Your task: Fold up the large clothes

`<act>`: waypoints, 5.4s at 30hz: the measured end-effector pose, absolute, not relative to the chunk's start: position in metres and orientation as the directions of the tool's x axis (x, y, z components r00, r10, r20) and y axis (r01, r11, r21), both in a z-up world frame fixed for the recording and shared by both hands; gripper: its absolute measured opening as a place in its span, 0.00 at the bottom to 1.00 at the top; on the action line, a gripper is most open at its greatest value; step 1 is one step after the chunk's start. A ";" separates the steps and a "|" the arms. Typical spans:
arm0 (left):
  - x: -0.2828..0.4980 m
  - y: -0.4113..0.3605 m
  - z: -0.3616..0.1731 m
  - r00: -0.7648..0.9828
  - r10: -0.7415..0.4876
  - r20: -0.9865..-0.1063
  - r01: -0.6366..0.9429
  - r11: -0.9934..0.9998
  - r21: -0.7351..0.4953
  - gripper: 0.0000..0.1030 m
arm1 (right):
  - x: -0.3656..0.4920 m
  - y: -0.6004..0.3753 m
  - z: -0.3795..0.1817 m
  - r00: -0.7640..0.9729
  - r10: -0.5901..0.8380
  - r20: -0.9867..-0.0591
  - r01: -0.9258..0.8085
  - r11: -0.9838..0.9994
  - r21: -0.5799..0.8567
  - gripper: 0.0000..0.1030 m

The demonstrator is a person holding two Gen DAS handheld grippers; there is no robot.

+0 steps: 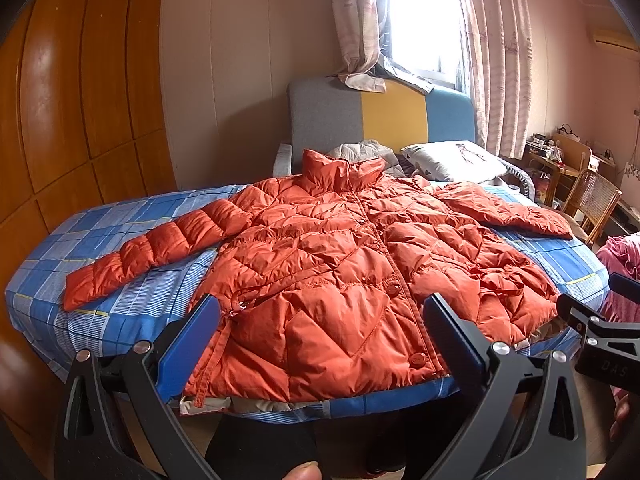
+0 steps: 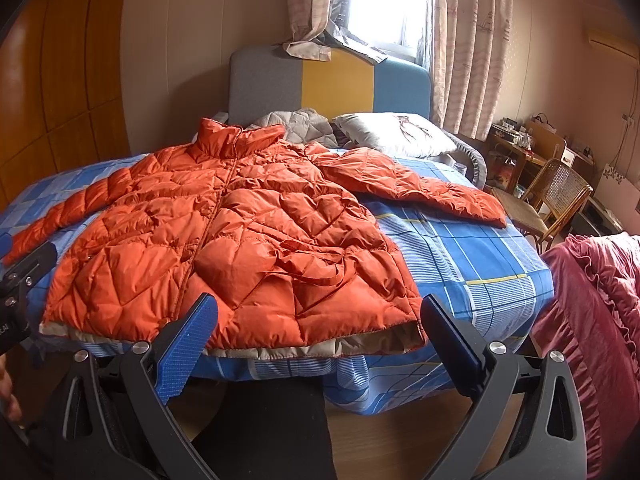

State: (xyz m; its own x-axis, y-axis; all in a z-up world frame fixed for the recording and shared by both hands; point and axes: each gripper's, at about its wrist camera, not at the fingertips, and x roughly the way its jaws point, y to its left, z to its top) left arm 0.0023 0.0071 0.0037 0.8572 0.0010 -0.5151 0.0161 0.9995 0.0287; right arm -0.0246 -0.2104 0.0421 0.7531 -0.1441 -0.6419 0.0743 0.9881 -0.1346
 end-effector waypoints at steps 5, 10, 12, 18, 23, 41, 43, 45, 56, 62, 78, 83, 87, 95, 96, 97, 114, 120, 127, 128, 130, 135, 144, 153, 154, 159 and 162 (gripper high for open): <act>0.004 0.008 0.001 0.853 0.003 -0.522 0.013 1.000 0.026 0.98 | -0.024 -0.211 0.041 0.751 -0.142 -0.645 0.074 0.988 -0.132 0.97; 0.023 0.025 -0.016 0.816 -0.062 -0.575 0.034 0.998 -0.060 0.98 | -0.011 -0.226 0.033 0.715 -0.149 -0.683 0.108 0.989 -0.102 0.97; 0.037 0.033 -0.022 0.807 -0.040 -0.589 0.002 0.998 -0.064 0.98 | -0.001 -0.245 0.028 0.687 -0.155 -0.710 0.155 0.986 -0.065 0.97; 0.089 0.050 -0.048 0.758 0.027 -0.652 -0.058 0.998 -0.026 0.98 | 0.047 -0.321 0.008 0.612 -0.214 -0.762 0.337 0.941 0.007 0.97; 0.125 0.075 -0.070 0.720 0.040 -0.693 -0.101 0.994 -0.047 0.98 | 0.099 -0.402 -0.030 0.511 -0.256 -0.821 0.507 0.861 0.047 0.88; 0.251 0.105 -0.094 0.614 0.103 -0.782 -0.228 0.972 -0.052 0.98 | 0.237 -0.617 -0.070 0.473 -0.264 -0.841 0.810 0.506 0.297 0.53; 0.266 0.101 -0.095 0.614 0.106 -0.783 -0.228 0.972 -0.048 0.98 | 0.247 -0.629 -0.070 0.477 -0.271 -0.836 0.816 0.490 0.306 0.52; 0.283 0.098 -0.096 0.600 0.116 -0.792 -0.237 0.971 -0.037 0.98 | 0.253 -0.637 -0.070 0.475 -0.275 -0.836 0.819 0.485 0.306 0.44; 0.331 0.095 -0.107 0.575 0.104 -0.811 -0.244 0.968 -0.049 0.98 | 0.268 -0.646 -0.058 0.506 -0.267 -0.820 0.802 0.497 0.332 0.06; 0.332 0.102 -0.119 0.576 0.086 -0.813 -0.249 0.965 -0.075 0.98 | 0.285 -0.617 -0.028 0.564 -0.256 -0.785 0.738 0.583 0.339 0.04; 0.350 0.104 -0.129 0.547 0.004 -0.837 -0.143 0.986 -0.089 0.98 | 0.371 -0.409 0.046 0.715 -0.051 -0.697 0.351 0.889 0.294 0.03; 0.345 0.104 -0.131 0.561 0.001 -0.828 -0.132 0.987 -0.088 0.98 | 0.381 -0.331 0.035 0.704 0.034 -0.709 0.237 0.930 0.280 0.03; 0.346 0.102 -0.133 0.565 -0.002 -0.825 -0.133 0.987 -0.094 0.98 | 0.384 -0.273 0.023 0.682 0.096 -0.725 0.152 0.951 0.269 0.03; 0.340 0.102 -0.133 0.570 -0.006 -0.822 -0.134 0.986 -0.100 0.98 | 0.383 -0.195 -0.001 0.628 0.187 -0.755 0.044 0.960 0.275 0.03; 0.340 0.102 -0.133 0.570 -0.005 -0.822 -0.134 0.986 -0.099 0.98 | 0.382 -0.188 -0.005 0.620 0.197 -0.759 0.031 0.961 0.275 0.03; 0.340 0.102 -0.133 0.570 -0.005 -0.821 -0.134 0.986 -0.099 0.98 | 0.382 -0.183 -0.008 0.613 0.206 -0.763 0.021 0.961 0.276 0.03; 0.335 0.113 -0.132 0.594 -0.047 -0.803 -0.143 0.976 -0.163 0.98 | 0.380 -0.035 -0.016 0.450 0.474 -0.757 -0.275 0.880 0.388 0.03; 0.334 0.114 -0.133 0.598 -0.054 -0.799 -0.147 0.974 -0.175 0.98 | 0.386 -0.011 -0.033 0.370 0.498 -0.784 -0.304 0.862 0.405 0.03; 0.336 0.115 -0.133 0.600 -0.057 -0.798 -0.146 0.973 -0.180 0.98 | 0.386 -0.023 -0.033 0.362 0.554 -0.750 -0.282 0.832 0.478 0.59; 0.335 0.115 -0.133 0.601 -0.057 -0.797 -0.146 0.973 -0.180 0.98 | 0.385 -0.026 -0.029 0.372 0.556 -0.744 -0.287 0.831 0.477 0.59; 0.335 0.116 -0.133 0.602 -0.060 -0.796 -0.146 0.972 -0.184 0.98 | 0.383 -0.037 -0.021 0.388 0.557 -0.735 -0.291 0.830 0.476 0.59; 0.330 0.123 -0.129 0.620 -0.076 -0.781 -0.155 0.964 -0.217 0.98 | 0.376 -0.088 -0.010 0.487 0.495 -0.719 -0.224 0.867 0.445 0.59; 0.332 0.118 -0.102 0.671 -0.031 -0.741 -0.148 0.973 -0.175 0.98 | 0.363 -0.227 -0.023 0.646 0.183 -0.741 0.126 0.932 0.339 0.59; 0.357 0.114 -0.086 0.675 -0.129 -0.727 -0.144 0.943 -0.301 0.86 | 0.358 -0.261 -0.042 0.638 0.118 -0.761 0.172 0.941 0.291 0.59; 0.361 0.112 -0.086 0.671 -0.149 -0.726 -0.136 0.938 -0.318 0.81 | 0.360 -0.261 -0.043 0.635 0.113 -0.764 0.167 0.946 0.278 0.59; 0.379 0.097 -0.094 0.634 -0.196 -0.748 -0.111 0.934 -0.339 0.37 | 0.361 -0.254 -0.053 0.618 0.097 -0.780 0.138 0.964 0.229 0.59; 0.381 0.092 -0.097 0.647 -0.201 -0.735 -0.091 0.937 -0.337 0.06 | 0.363 -0.249 -0.061 0.610 0.088 -0.788 0.130 0.969 0.208 0.59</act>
State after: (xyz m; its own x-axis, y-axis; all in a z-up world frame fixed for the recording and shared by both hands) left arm 0.3806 0.0921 -0.0968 0.6474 -0.2014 -0.7350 -0.0910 0.9371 -0.3370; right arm 0.3631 -0.2495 -0.0611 0.6098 0.0876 -0.7877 0.1299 0.9694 0.2084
